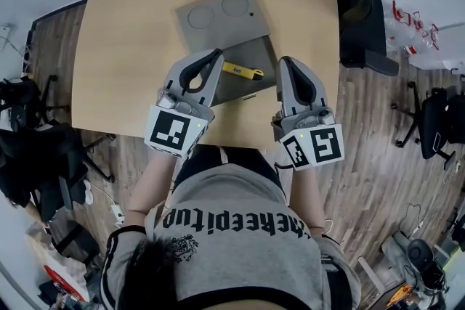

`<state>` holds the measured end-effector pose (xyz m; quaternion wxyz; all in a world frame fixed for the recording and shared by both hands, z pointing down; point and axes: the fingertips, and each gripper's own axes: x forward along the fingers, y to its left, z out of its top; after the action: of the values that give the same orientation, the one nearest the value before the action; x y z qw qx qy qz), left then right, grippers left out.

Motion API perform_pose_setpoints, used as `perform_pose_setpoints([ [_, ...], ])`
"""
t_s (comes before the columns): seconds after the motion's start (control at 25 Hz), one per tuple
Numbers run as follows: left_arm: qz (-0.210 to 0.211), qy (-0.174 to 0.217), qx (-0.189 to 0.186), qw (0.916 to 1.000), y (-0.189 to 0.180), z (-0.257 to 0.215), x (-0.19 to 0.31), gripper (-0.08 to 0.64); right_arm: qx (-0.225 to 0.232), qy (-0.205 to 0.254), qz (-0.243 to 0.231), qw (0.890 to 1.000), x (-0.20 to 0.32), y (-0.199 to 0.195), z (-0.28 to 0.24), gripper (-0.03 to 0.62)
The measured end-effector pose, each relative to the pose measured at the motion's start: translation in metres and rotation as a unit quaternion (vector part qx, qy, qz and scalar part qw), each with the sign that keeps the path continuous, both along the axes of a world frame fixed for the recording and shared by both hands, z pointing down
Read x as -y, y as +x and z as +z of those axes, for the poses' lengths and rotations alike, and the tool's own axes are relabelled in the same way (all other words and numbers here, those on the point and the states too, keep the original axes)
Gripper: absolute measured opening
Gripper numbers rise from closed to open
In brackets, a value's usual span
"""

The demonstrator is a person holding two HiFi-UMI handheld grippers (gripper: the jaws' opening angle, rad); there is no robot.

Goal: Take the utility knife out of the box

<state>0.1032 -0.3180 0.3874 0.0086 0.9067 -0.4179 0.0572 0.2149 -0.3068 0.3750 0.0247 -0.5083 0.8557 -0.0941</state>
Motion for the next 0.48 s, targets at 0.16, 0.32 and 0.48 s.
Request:
perform_pose_setpoints([
  [0.16, 0.003, -0.031, 0.027, 0.9991, 0.006, 0.023, 0.003, 0.018, 0.005, -0.011, -0.008, 1.000, 0.004, 0.002, 0.009, 0.006],
  [0.32, 0.042, -0.029, 0.061, 0.9968, 0.015, 0.044, 0.005, 0.018, 0.012, -0.021, -0.015, 1.000, 0.008, 0.002, 0.017, 0.006],
  [0.48, 0.069, -0.051, 0.100, 0.9913, 0.021, 0.069, 0.005, 0.018, 0.016, -0.029, -0.019, 0.999, 0.010, 0.003, 0.025, 0.006],
])
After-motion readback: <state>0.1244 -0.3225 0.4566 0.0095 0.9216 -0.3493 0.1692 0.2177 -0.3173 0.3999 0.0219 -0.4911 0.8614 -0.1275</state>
